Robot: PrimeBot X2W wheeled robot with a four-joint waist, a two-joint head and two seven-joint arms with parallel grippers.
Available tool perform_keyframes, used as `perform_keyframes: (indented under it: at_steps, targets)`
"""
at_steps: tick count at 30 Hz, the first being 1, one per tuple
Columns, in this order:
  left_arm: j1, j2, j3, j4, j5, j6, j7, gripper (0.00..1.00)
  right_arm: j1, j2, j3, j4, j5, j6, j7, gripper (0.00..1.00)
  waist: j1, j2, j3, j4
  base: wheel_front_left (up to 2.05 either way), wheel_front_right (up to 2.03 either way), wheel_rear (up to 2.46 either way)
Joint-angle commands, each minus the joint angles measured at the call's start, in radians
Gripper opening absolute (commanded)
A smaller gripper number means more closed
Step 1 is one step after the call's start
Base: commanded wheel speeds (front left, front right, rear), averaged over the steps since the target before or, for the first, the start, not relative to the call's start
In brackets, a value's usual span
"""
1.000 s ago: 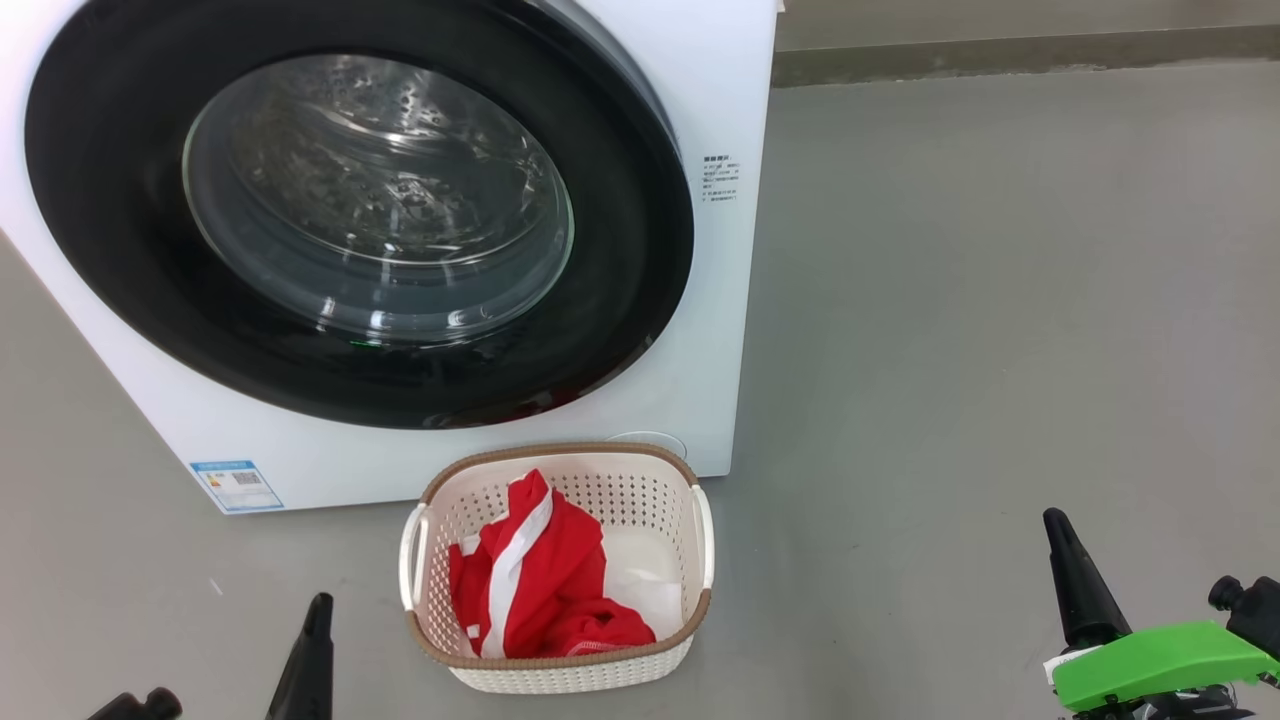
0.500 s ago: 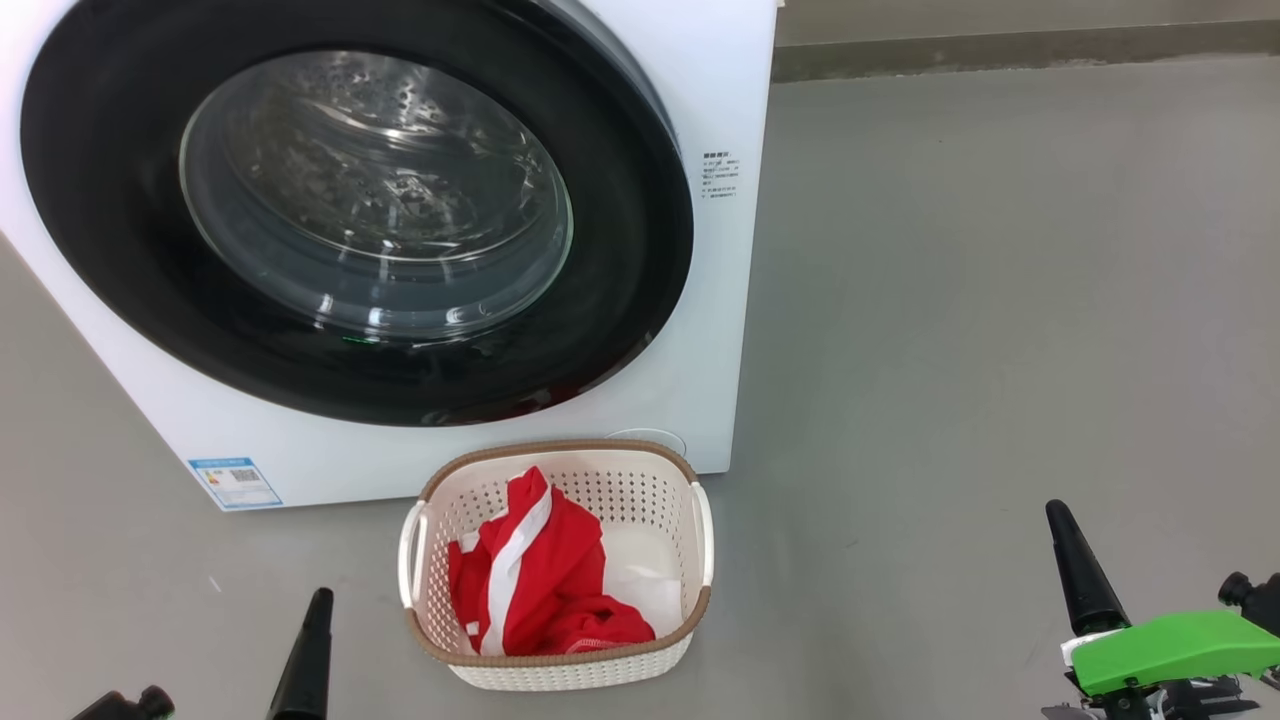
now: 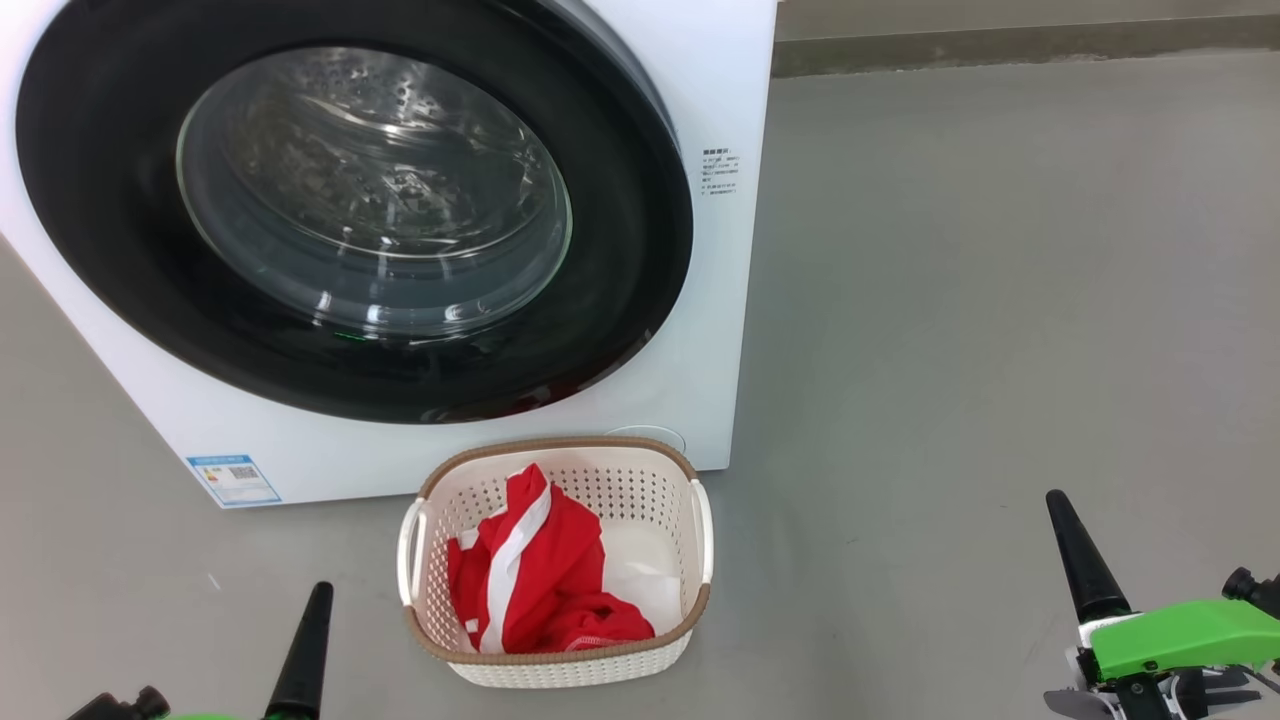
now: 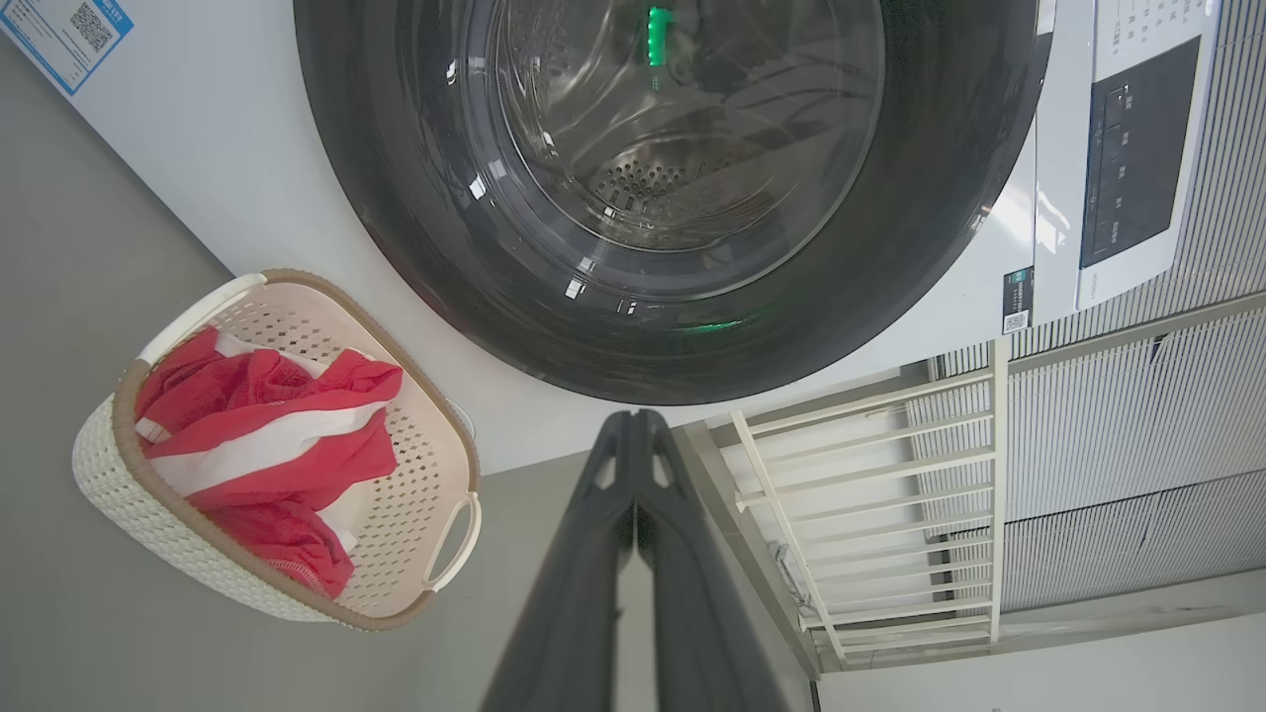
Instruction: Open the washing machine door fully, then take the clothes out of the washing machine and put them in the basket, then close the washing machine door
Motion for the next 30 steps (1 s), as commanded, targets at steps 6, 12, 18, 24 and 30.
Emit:
perform_keyframes:
  at_steps: [6,12,18,24,30]
  targets:
    - [-0.061,0.007,0.037,-0.010,-0.085,-0.021,0.024,0.00,-0.059,-0.018,0.010,-0.023,0.092,0.000,0.021,0.00,-0.0001,0.0000,0.002,0.000,0.00,0.00,0.00]
    - [-0.071,0.007,0.043,-0.001,-0.153,-0.026,0.041,0.00,-0.066,-0.019,0.007,-0.021,0.160,0.000,0.039,0.00,-0.0001,0.0000,0.005,-0.001,0.00,0.00,0.00]
    - [-0.081,0.006,0.049,0.008,-0.222,-0.031,0.058,0.00,-0.074,-0.020,0.005,-0.018,0.229,-0.001,0.057,0.00,-0.0001,0.0000,0.007,-0.001,0.00,0.00,0.00]
    - [-0.092,0.006,0.055,0.017,-0.291,-0.037,0.075,0.00,-0.082,-0.021,0.002,-0.016,0.298,-0.001,0.074,0.00,-0.0001,0.0000,0.009,-0.001,0.00,0.00,0.00]
    - [-0.098,0.006,0.059,0.023,-0.337,-0.040,0.087,0.00,-0.087,-0.022,0.000,-0.014,0.343,-0.001,0.086,0.00,-0.0001,0.0000,0.011,-0.001,0.00,0.00,0.00]
